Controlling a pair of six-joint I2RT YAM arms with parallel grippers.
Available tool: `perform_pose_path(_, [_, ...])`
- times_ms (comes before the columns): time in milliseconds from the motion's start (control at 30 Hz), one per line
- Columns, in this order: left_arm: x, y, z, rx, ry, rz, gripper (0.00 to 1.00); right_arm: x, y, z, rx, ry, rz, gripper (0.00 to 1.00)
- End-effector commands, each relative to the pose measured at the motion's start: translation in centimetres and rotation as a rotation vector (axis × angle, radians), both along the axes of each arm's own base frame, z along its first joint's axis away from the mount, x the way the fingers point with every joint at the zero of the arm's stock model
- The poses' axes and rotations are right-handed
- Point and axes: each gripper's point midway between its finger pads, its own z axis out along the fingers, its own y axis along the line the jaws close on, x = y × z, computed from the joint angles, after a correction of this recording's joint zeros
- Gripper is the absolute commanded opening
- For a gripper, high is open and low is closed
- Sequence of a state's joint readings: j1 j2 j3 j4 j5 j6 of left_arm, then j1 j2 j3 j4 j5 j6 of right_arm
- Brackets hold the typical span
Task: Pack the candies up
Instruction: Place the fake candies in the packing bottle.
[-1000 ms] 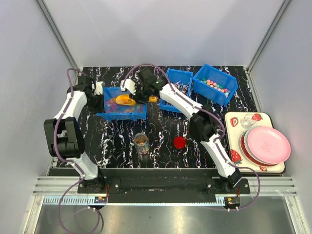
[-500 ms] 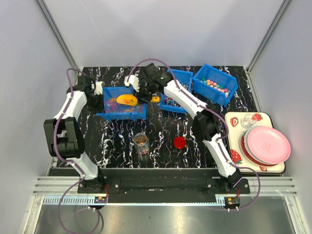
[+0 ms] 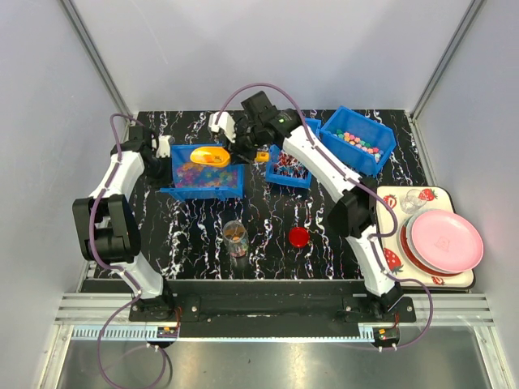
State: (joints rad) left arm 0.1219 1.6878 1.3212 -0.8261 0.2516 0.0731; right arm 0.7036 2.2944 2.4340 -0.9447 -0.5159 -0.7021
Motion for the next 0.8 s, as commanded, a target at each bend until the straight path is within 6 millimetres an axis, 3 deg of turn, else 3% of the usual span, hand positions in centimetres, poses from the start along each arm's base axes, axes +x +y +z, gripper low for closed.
perform_pose_path(0, [2.2, -0.5, 2.4, -0.049, -0.107, 0.0, 0.0, -0.8, -1.8, 8.2, 0.098, -0.113, -0.005, 0.0])
perform_pose_path(167, [2.3, -0.4, 2.2, -0.048, -0.104, 0.003, 0.0, -2.8, -4.0, 10.5, 0.091, -0.129, -0.001, 0.0])
perform_pose_path(333, [2.3, -0.2, 2.1, -0.044, -0.1, 0.008, 0.0, -5.0, -5.9, 10.3, 0.052, -0.101, 0.003, 0.0])
perform_pose_path(367, [2.3, -0.1, 2.1, -0.043, -0.1, 0.01, 0.0, -5.4, -6.4, 10.9, 0.055, -0.113, 0.002, 0.0])
perform_pose_path(600, [2.4, 0.4, 1.6, -0.031, -0.086, 0.019, 0.0, -8.0, -9.0, 8.8, -0.016, -0.067, -0.004, 0.0])
perform_pose_path(633, [2.4, 0.6, 1.4, -0.028, -0.083, 0.024, 0.0, -8.5, -9.5, 9.2, -0.013, -0.074, -0.003, 0.0])
perform_pose_path(767, [2.5, 1.0, 1.1, -0.02, -0.075, 0.032, 0.0, -10.1, -10.6, 7.4, -0.048, -0.036, 0.005, 0.0])
